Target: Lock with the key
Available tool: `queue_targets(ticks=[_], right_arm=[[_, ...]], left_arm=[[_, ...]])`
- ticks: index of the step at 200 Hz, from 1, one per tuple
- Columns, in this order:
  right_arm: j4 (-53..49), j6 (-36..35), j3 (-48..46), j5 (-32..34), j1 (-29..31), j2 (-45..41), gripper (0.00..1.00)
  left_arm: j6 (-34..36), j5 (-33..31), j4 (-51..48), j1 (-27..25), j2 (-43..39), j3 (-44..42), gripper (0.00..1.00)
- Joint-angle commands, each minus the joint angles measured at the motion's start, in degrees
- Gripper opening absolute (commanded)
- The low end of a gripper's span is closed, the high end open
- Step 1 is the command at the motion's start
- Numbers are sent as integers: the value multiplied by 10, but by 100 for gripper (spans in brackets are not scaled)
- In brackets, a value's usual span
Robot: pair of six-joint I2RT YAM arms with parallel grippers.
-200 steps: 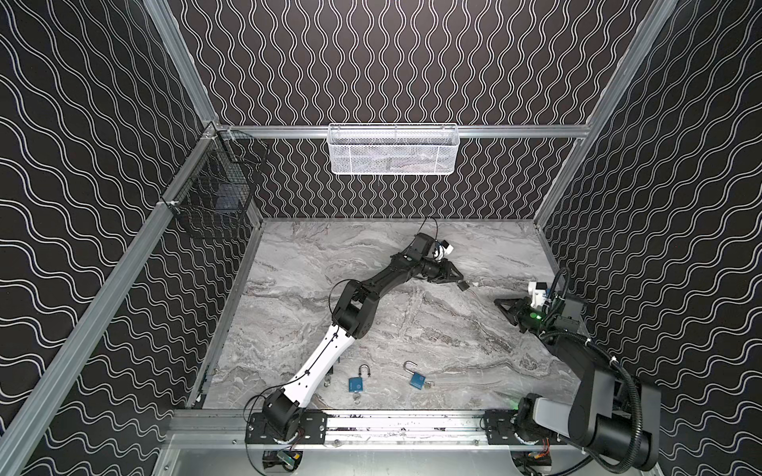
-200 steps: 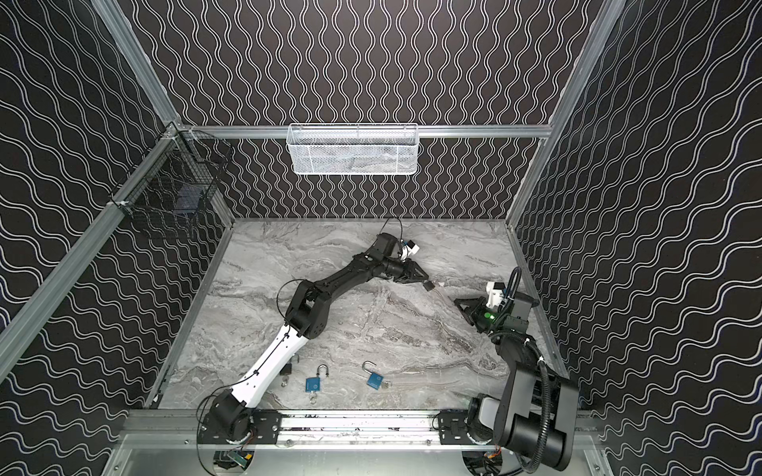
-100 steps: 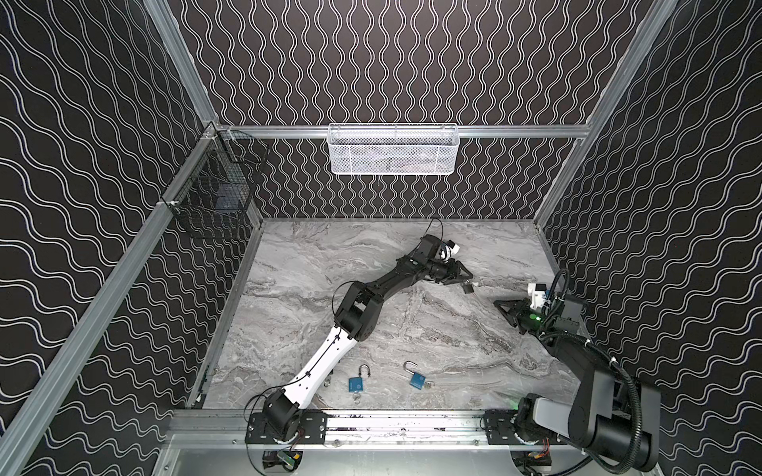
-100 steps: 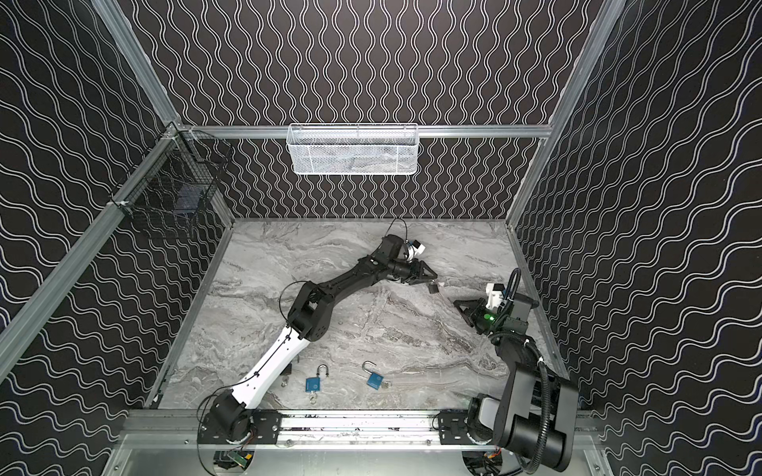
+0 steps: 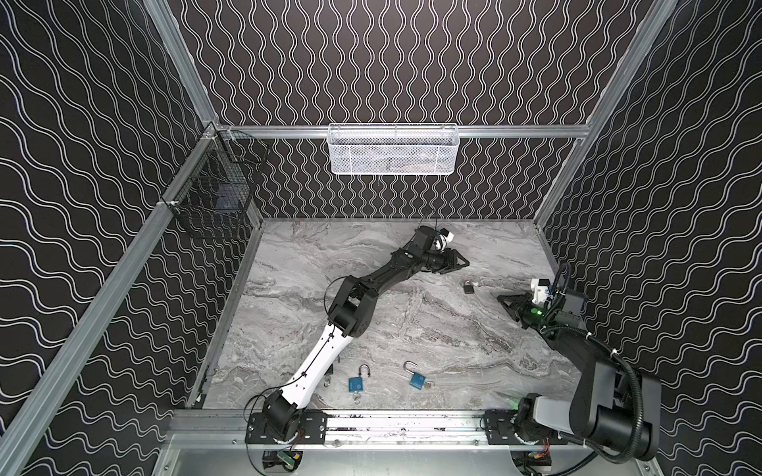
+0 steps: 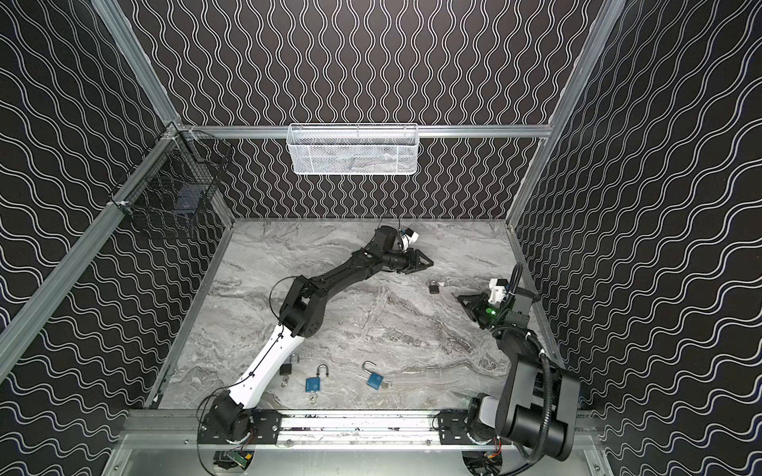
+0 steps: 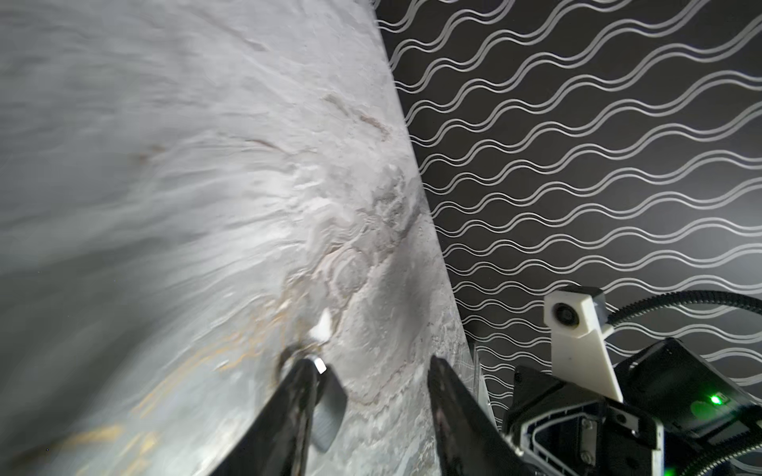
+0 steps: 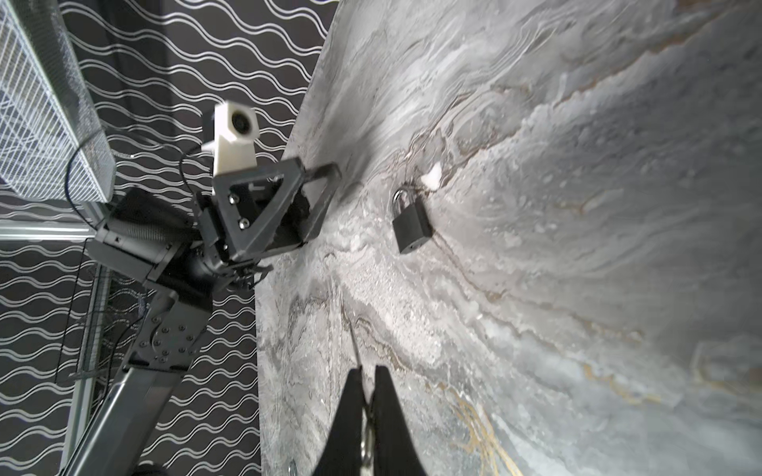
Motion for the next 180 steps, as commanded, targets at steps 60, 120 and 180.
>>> queue_targets(ticks=[60,120,180], right_arm=[[-36,-19,116,118,47,99,0],[-55,-25,215,172,102,205,0],[-54,-18,265,190,133,285,0]], left_arm=[[153,-85,-17,27,-281,-210,50],[213,-196,-35,73,-556,-464,58],[224,-294,-93,131,-800,-660,61]])
